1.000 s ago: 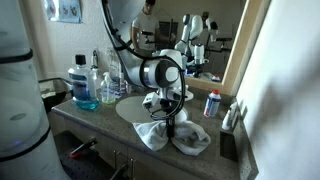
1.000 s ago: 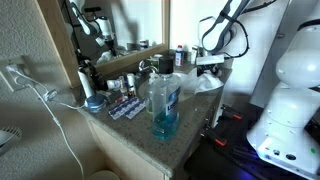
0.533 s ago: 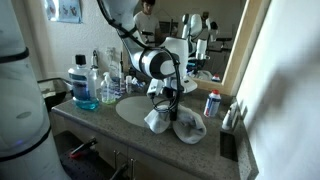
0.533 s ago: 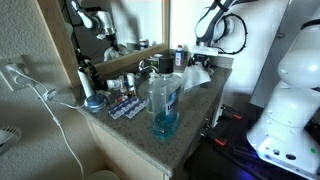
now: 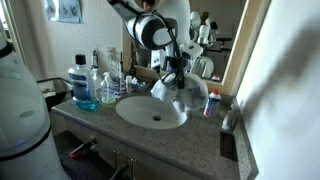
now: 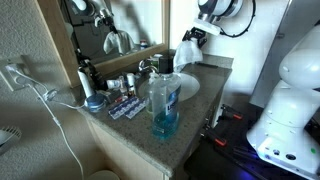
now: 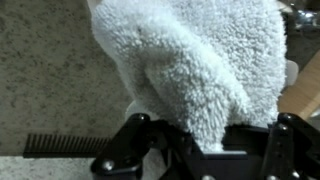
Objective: Wipe the mirror with the white cloth
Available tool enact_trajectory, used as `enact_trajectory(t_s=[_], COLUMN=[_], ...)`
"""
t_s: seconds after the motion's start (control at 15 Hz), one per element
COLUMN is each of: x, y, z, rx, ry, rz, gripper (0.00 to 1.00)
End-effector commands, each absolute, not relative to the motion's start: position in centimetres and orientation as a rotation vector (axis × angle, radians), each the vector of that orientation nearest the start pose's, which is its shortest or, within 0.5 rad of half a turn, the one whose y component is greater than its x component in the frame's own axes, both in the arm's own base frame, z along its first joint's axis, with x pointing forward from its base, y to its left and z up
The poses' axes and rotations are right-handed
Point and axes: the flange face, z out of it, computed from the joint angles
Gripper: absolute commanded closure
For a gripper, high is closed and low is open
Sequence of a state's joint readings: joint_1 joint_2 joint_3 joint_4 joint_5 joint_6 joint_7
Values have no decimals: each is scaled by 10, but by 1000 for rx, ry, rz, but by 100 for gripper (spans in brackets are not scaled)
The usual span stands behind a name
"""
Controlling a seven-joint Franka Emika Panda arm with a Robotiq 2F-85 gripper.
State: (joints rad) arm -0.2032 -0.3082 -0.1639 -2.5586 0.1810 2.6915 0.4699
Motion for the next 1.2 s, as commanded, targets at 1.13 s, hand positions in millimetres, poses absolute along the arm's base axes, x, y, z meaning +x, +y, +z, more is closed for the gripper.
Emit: enact_trajectory(t_s=[1.13], x=[583], y=[-27], z=[595], rx=[-2269], ry=[665], rz=[-1637], gripper=[97])
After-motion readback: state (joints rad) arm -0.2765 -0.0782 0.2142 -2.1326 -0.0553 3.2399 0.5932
